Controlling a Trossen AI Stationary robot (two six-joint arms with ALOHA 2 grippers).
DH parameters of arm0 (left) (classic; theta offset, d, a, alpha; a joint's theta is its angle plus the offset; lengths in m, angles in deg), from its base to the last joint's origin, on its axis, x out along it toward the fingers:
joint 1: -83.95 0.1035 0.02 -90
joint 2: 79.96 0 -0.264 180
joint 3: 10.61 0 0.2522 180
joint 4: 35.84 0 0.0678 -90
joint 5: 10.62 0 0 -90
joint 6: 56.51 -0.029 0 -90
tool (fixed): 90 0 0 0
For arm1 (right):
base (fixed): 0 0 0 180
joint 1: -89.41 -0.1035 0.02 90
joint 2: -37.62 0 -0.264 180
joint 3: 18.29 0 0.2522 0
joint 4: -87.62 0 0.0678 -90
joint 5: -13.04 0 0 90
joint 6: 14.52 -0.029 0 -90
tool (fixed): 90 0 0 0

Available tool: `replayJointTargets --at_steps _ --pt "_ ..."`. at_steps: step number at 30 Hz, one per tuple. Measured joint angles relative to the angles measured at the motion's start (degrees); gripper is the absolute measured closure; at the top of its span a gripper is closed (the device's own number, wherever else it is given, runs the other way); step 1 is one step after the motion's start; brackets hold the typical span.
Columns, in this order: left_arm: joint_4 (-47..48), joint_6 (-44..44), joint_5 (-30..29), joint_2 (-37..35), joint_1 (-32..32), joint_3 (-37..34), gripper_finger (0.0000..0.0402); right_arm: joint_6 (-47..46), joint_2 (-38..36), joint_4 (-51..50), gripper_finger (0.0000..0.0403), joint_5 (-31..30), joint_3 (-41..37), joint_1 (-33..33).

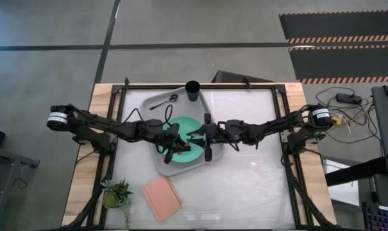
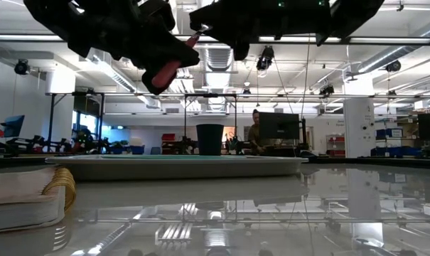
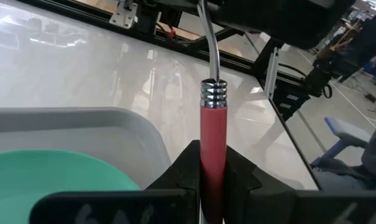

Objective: Pick and place plate/cup/fork/spoon on tray
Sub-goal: Put the pink fork between the black spoon and green plate on the gray serving tray

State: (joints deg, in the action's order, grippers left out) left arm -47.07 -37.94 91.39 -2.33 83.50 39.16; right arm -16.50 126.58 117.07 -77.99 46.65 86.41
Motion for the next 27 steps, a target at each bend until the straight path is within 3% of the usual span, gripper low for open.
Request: replayJointTargets --at_steps 4,8,20,23,27 --pt "0.0 -0.17 0.31 -0.11 -0.01 0.02 0.039 -0.15 -0.23 -0.18 0.0384 -0.36 -0.15 0.0" --pt "-0.08 -0.08 -0.08 -0.15 0.02 0.04 0.038 -1.16 -0.35 0.0 0.0392 -0.72 -0.3 0.0" --pt "0.23 -1.92 -0.35 -2.76 1.2 0.04 0.0297 -0.98 -2.23 -3.28 0.0395 -0.48 -0.52 -0.09" --pt "0.83 -5.16 -1.46 -5.38 1.31 0.04 0.0279 -0.9 -3.86 -5.8 0.0395 -4.11 -0.61 -0.11" --pt "1.64 -10.39 -8.49 -9.82 1.18 0.04 0.027 -0.76 -6.41 -7.68 0.0395 -10.59 -1.77 -0.09"
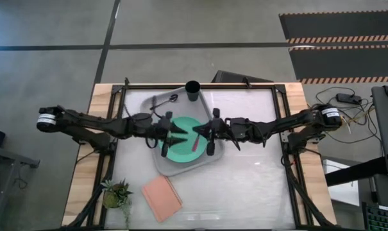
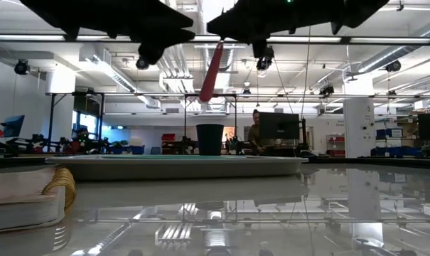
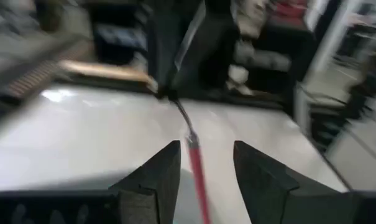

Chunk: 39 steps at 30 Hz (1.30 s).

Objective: Pick and place plate/cup/fork/spoon on tray
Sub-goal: Put the pink fork between the black spoon and green plate on the gray serving tray

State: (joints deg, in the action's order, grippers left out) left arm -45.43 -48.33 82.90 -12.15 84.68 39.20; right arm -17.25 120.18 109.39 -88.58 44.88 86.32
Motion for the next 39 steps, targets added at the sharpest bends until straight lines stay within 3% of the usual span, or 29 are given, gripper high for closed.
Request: replayJointTargets --at_steps 3,6,9,13,20,24,39 --pt "-0.65 -2.51 -4.73 -1.85 -0.72 0.02 0.027 -1.06 -1.15 2.59 0.0395 -4.95 -2.05 -0.04" --pt "-0.75 -6.42 -5.77 -1.67 -2.39 0.04 0.027 -1.07 -1.54 9.87 0.0395 -10.43 -5.11 -0.52" --pt "-2.27 -8.33 -9.3 0.42 -3.63 0.02 0.0269 0.01 -1.38 18.07 0.0395 -15.27 -8.2 -0.96" --pt "-7.02 -11.51 -13.63 5.11 -4.12 0.66 0.0254 1.26 -0.07 26.43 0.0395 -17.14 -10.44 -1.03" --pt "-13.59 -14.46 -24.0 14.47 -4.14 4.52 0.0208 3.51 0.07 26.59 0.0395 -22.6 -10.4 -1.42" --pt "-14.14 -14.81 -24.56 17.14 -4.24 7.84 0.0201 3.52 0.07 26.58 0.0394 -26.53 -10.36 -1.68" --pt "-13.72 -8.48 -25.15 25.13 -4.39 13.76 0.0201 3.8 0.07 26.95 0.0394 -27.67 -10.33 -1.66"
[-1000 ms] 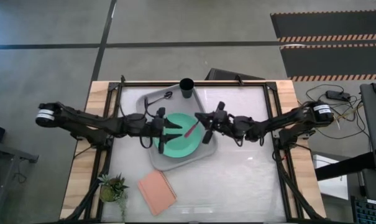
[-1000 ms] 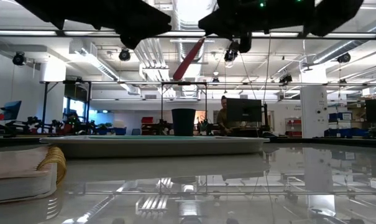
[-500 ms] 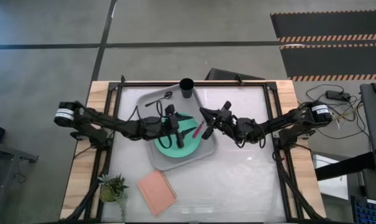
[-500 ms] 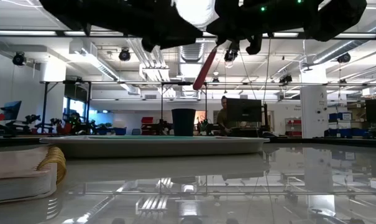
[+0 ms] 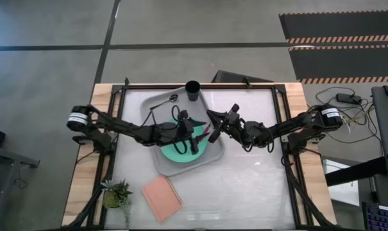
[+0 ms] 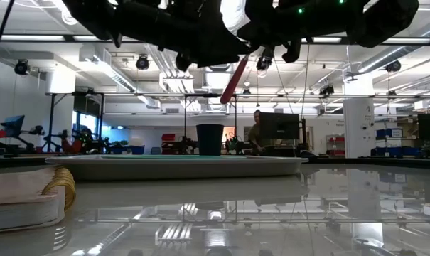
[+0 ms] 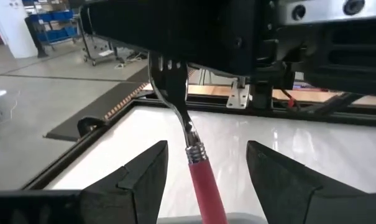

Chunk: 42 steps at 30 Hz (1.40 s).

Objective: Pick and place plate/cup/fork/spoon on tray
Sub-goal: Put the pink fork between the black spoon and green plate on the gray serving tray

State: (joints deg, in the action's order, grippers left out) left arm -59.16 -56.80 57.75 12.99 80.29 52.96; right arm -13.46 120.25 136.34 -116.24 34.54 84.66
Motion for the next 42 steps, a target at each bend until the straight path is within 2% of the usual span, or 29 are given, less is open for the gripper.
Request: replayJointTargets --at_steps 10,20,27,32,38,42 --pt "-0.36 3.0 -6.02 2.34 -0.04 1.49 0.0207 0.13 0.0 -0.22 0.0394 0.1 0.0 0.0" --pt "-0.42 3.1 -4.58 3.75 0.02 1.94 0.0304 0.07 0.02 -0.23 0.0394 0.1 0.0 0.0" --pt "-2.89 3.13 -3.83 5.1 0.07 2.08 0.0334 -0.62 0.02 -0.02 0.0394 0.1 0.0 0.02" --pt "-2.79 3.25 -5.05 5.02 0.17 2.02 0.0372 -0.05 0.02 -0.42 0.0394 0.0 0.02 0.0" --pt "-2.8 2.97 -4.55 4.89 0.17 2.02 0.0374 -0.34 0.07 -2.95 0.0392 0.25 0.04 0.0" --pt "-2.45 2.98 -3.79 4.38 0.17 1.9 0.0374 -0.67 0.07 -2.88 0.037 0.23 0.04 0.0"
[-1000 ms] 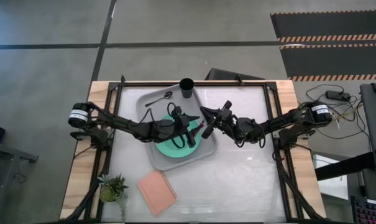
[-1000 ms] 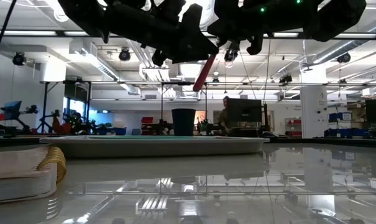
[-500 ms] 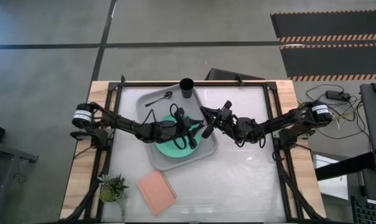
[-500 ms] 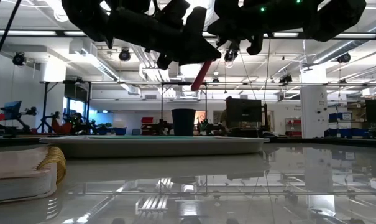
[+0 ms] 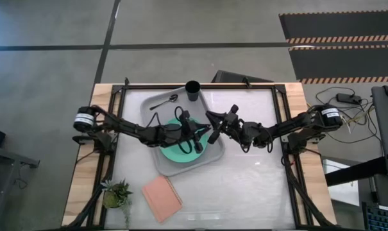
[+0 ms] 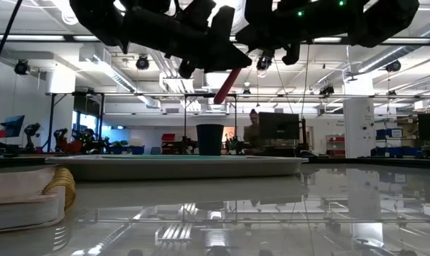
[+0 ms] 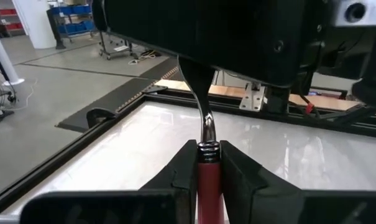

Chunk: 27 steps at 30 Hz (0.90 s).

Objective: Pick and place plate/cup/fork/spoon on tray
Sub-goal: Put the pink fork between the black spoon and green plate on the gray serving tray

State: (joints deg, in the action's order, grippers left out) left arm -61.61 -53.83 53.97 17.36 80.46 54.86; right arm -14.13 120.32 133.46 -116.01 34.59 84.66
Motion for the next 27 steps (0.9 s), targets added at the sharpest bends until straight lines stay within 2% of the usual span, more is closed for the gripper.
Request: replayJointTargets --at_steps 4,9,13,21,24,27 --pt "4.89 0.2 0.26 -2.3 0.0 -0.63 0.0374 -0.17 -0.81 -0.48 0.0332 0.0 0.0 0.0" --pt "18.38 2.11 0.21 -9.35 0.41 -1.43 0.0375 -1.01 -5.15 -6.63 0.0283 0.0 0.0 0.0" --pt "32.63 4.56 0.27 -16.33 1.53 -1.46 0.0379 -3.91 -10.61 -14.86 0.0259 0.03 0.02 0.0" --pt "57.86 12.0 5.45 -28.15 8.09 -1.46 0.038 -10.32 -20.89 -32.95 0.0254 0.1 0.0 0.02" --pt "63.57 12.47 8.51 -29.91 12.28 -1.06 0.038 -11.72 -23.14 -37.96 0.0259 0.12 0.0 0.02" --pt "65.61 13.06 14.8 -30.14 17.5 -1.04 0.038 -12.45 -24.25 -41.15 0.0264 0.23 0.0 0.02"
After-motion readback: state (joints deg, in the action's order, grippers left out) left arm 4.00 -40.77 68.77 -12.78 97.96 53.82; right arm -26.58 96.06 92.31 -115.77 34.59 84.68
